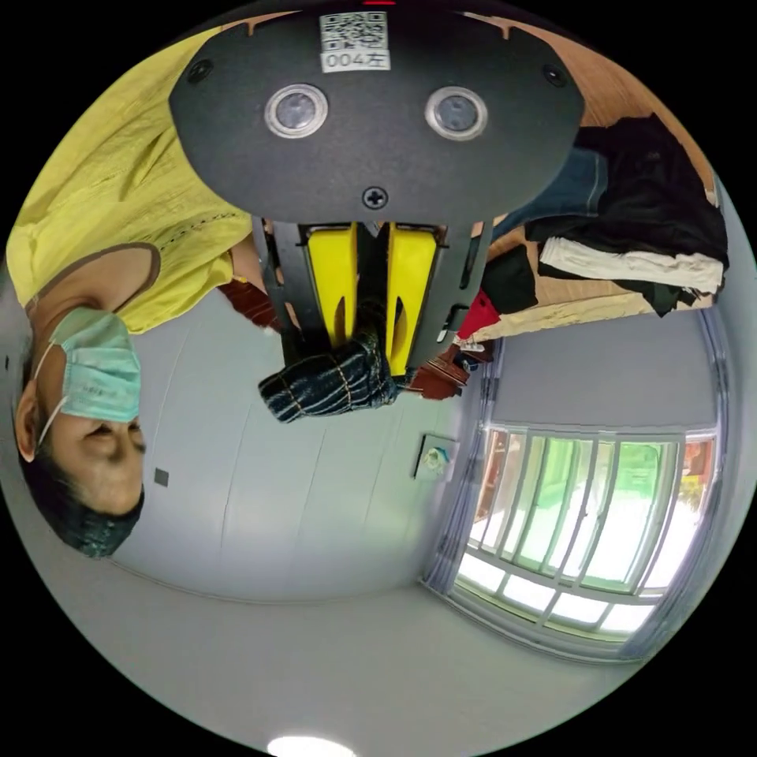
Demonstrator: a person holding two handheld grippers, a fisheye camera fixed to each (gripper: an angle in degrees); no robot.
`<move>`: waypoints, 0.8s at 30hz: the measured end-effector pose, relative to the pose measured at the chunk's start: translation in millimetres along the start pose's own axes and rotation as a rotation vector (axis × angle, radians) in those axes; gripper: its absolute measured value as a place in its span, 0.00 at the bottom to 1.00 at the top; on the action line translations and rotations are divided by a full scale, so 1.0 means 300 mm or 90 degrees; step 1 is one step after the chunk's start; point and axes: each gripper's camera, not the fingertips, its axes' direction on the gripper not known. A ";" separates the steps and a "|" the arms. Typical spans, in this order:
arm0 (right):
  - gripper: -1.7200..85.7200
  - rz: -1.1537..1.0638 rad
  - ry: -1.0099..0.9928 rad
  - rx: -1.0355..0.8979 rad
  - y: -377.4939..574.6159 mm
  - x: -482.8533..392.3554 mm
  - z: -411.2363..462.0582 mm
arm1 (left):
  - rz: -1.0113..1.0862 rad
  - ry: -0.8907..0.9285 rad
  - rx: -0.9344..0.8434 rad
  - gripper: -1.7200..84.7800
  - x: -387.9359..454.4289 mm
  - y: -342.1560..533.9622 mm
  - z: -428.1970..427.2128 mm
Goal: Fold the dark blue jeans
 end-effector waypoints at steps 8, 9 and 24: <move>0.08 -0.083 -0.035 -0.111 -0.148 -0.099 0.196 | -0.133 -0.054 0.082 0.02 -0.136 0.244 -0.390; 0.08 -0.093 -0.032 -0.127 -0.156 -0.113 0.220 | -0.147 -0.055 0.086 0.02 -0.159 0.262 -0.426; 0.09 -0.243 -0.431 -0.301 -0.377 -0.523 0.719 | -0.078 -0.265 0.051 0.03 -0.150 0.033 -1.436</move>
